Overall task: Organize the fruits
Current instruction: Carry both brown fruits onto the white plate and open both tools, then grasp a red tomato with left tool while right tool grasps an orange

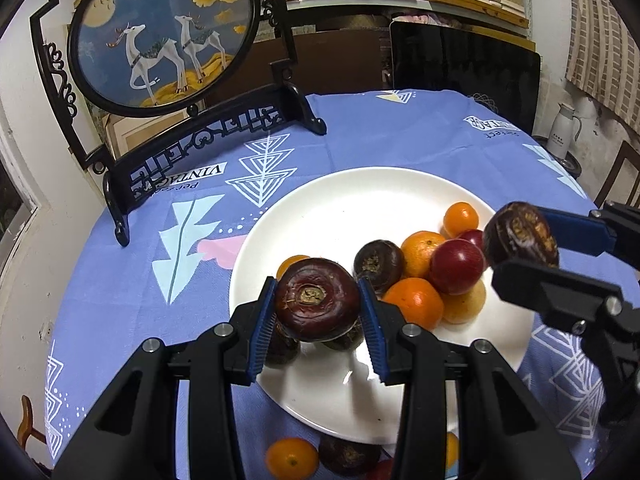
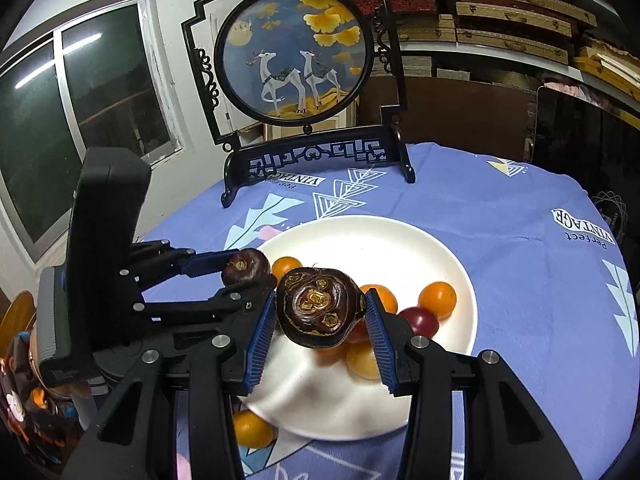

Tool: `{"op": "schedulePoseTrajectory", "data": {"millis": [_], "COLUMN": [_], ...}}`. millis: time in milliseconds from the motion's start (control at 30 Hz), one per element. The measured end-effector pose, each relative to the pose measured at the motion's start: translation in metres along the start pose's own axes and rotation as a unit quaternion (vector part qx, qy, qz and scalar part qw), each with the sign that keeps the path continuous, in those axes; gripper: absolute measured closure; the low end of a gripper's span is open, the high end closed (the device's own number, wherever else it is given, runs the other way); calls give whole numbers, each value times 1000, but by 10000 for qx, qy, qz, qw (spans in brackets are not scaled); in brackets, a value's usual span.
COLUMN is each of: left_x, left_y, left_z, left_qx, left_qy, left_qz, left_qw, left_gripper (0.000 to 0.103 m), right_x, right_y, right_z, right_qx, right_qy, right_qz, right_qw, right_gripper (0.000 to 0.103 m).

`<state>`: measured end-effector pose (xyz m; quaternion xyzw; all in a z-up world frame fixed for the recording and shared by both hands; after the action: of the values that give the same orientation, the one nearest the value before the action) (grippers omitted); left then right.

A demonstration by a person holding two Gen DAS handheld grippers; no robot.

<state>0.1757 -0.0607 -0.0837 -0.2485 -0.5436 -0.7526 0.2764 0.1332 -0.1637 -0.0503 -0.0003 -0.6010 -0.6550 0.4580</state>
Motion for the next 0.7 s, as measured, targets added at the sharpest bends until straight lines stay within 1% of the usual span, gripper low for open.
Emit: {"op": "schedulePoseTrajectory", "data": {"millis": [300, 367, 467, 500, 533, 567, 700], "left_x": [-20, -25, -32, -34, -36, -36, -31], "left_y": [11, 13, 15, 16, 16, 16, 12], "left_z": [-1, -3, -4, -4, -2, 0, 13], "left_qx": [21, 37, 68, 85, 110, 142, 253], "left_qy": [73, 76, 44, 56, 111, 143, 146], "left_qz": [97, 133, 203, 222, 224, 206, 162], "left_qw": [9999, 9999, 9998, 9997, 9996, 9996, 9994], "left_gripper": [64, 64, 62, 55, 45, 42, 41], "right_x": [-23, -29, -42, -46, -45, -44, -28], "right_y": [18, 22, 24, 26, 28, 29, 23], "right_z": [-20, -26, -34, -37, -39, -40, -38], "right_qx": [-182, -189, -244, -211, -191, -194, -327], "right_qy": [-175, -285, -298, -426, -558, -577, -427], "right_qz": [35, 44, 244, 257, 199, 153, 42], "right_qw": [9997, 9994, 9990, 9985, 9981, 9980, 9985], "right_gripper": [57, 57, 56, 46, 43, 43, 43]}}
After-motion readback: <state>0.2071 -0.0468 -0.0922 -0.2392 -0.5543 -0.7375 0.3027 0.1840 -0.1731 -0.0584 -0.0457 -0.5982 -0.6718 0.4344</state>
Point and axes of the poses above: each gripper's, at about its wrist camera, not at the fingertips, and x roughly against the way its jaws point, z to its left, y to its top, the point moved 8 cm from there along -x, roughly the way its jaws point, and after that the axes turned 12 degrees about y, right-handed, at the moved point
